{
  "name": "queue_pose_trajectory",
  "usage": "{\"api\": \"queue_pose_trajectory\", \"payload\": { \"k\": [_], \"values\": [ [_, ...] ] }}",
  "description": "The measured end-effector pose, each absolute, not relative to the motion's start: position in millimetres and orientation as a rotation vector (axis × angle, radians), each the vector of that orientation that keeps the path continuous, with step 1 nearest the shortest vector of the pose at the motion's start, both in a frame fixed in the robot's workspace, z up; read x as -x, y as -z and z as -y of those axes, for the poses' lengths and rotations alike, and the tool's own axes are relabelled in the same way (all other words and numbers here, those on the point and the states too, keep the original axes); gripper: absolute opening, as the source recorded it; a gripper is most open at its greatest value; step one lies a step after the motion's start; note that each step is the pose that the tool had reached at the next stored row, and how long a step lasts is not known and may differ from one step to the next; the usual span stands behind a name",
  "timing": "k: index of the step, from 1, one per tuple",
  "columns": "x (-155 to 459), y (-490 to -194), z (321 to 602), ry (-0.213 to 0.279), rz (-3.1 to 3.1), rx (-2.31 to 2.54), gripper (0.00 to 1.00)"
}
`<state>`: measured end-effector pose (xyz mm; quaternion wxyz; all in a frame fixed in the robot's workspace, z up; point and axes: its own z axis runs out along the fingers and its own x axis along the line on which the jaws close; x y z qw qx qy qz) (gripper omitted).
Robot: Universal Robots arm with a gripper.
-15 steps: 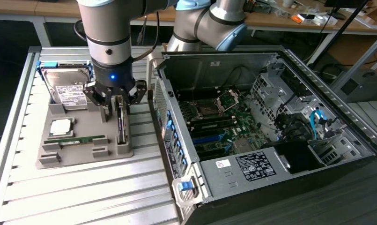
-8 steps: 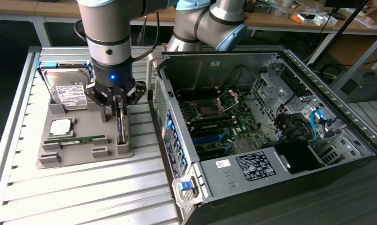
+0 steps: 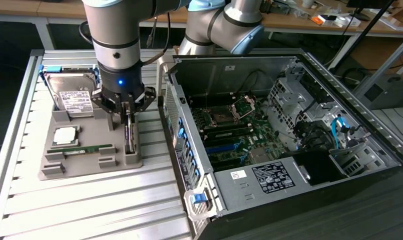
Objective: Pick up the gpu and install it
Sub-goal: 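Pick up the gpu and move the gpu toward the slot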
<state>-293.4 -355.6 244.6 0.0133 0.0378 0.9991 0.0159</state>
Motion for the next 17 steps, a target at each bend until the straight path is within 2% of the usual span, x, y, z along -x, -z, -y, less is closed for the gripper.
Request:
{"api": "queue_pose_trajectory", "payload": {
  "k": [17],
  "values": [
    [293.2,-245.7,355.5,-0.049,-3.112,-0.118,0.27]
  ]
}}
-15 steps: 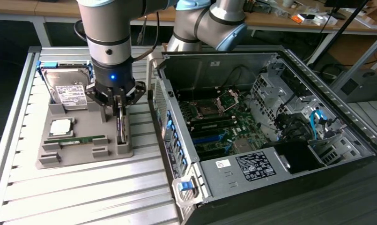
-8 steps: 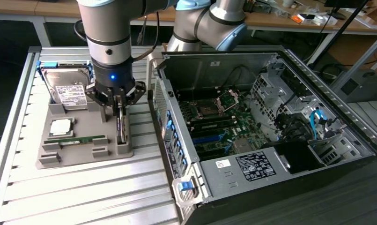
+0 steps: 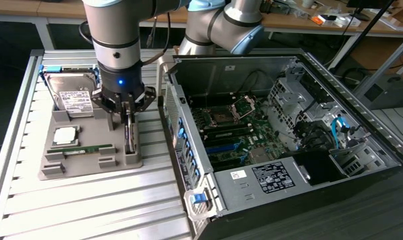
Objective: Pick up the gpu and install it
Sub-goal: 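Pick up the gpu and move the gpu toward the slot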
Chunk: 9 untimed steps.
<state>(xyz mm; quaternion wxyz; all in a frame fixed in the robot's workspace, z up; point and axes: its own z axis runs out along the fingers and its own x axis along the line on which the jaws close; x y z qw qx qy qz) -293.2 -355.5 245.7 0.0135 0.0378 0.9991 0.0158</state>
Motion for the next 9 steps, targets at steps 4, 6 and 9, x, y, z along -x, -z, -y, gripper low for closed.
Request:
{"api": "queue_pose_trajectory", "payload": {
  "k": [4,6,9],
  "values": [
    [292.4,-251.6,355.6,-0.049,-3.112,-0.118,0.27],
    [292.4,-254.8,355.6,-0.049,-3.112,-0.118,0.27],
    [292.4,-258.8,355.6,-0.049,-3.112,-0.118,0.27]
  ]
}}
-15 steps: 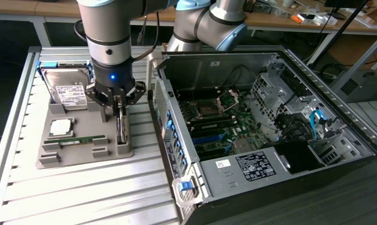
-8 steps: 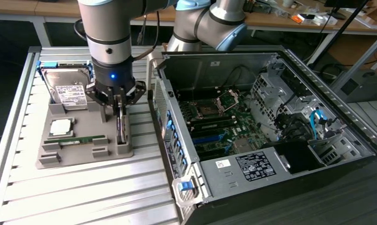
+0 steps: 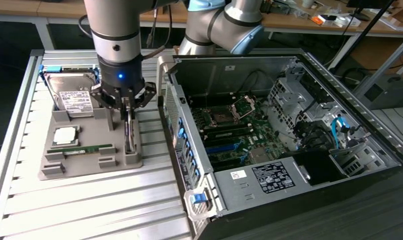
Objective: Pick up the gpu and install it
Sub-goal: 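Pick up the gpu and move the gpu toward the slot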
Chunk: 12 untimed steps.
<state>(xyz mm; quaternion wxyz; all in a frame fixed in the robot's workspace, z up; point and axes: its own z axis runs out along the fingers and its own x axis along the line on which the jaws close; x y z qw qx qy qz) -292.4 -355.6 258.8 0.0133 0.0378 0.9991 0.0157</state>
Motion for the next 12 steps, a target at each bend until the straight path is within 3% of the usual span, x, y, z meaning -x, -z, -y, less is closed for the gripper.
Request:
{"api": "queue_pose_trajectory", "payload": {
  "k": [12],
  "values": [
    [292.4,-270.6,355.6,-0.049,-3.112,-0.118,0.27]
  ]
}}
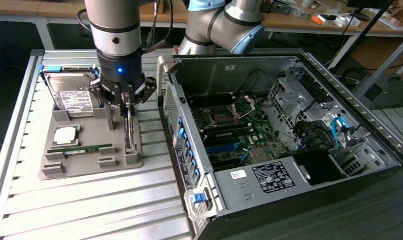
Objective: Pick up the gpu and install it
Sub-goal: 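Pick up the gpu and move the gpu toward the slot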
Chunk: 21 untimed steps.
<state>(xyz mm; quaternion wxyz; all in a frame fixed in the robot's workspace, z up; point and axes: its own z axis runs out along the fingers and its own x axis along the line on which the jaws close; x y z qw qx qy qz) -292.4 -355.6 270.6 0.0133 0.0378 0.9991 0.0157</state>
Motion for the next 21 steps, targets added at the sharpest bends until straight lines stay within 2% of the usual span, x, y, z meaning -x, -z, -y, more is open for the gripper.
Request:
{"api": "queue_pose_trajectory", "payload": {
  "k": [21],
  "values": [
    [292.4,-286.9,355.6,-0.049,-3.112,-0.118,0.27]
  ]
}}
